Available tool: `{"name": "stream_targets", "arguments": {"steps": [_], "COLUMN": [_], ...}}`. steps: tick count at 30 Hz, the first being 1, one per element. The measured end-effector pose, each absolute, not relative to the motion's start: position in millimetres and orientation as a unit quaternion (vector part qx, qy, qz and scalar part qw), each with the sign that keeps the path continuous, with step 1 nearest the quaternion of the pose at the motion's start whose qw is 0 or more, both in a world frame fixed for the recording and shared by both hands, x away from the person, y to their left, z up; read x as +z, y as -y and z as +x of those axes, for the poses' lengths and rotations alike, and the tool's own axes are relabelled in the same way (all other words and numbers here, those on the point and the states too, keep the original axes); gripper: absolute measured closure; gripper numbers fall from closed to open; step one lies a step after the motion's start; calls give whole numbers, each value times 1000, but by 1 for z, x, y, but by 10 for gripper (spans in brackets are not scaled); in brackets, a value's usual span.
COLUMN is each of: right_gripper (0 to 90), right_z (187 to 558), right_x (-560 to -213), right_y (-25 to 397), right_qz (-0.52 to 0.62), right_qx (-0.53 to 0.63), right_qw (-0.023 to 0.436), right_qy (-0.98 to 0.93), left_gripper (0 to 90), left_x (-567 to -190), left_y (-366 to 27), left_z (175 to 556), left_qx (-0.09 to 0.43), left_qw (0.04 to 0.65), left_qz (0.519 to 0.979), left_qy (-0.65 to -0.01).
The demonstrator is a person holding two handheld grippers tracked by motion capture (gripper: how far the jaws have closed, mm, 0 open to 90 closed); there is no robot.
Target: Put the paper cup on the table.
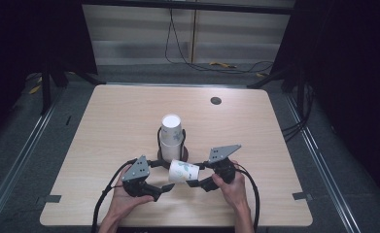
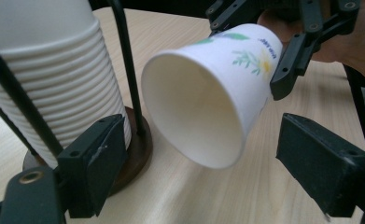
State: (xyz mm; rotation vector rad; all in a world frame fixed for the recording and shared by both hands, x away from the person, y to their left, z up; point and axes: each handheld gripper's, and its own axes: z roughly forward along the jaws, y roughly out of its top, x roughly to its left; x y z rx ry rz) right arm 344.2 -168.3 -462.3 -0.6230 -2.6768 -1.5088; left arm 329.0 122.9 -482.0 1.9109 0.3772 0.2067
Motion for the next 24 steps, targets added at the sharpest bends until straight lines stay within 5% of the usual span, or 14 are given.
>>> {"name": "stream_targets", "arguments": {"steps": [24], "right_gripper": [365], "right_z": [344], "right_x": [-476], "right_y": [172], "right_qz": [-171], "right_qx": [-545], "right_qw": [34], "right_qy": [820], "left_gripper": [156], "left_x": [-482], "left_y": [-119], "left_z": [328], "left_qx": [74], "left_qw": [583], "left_qz": [799], "left_qy": [-128]}}
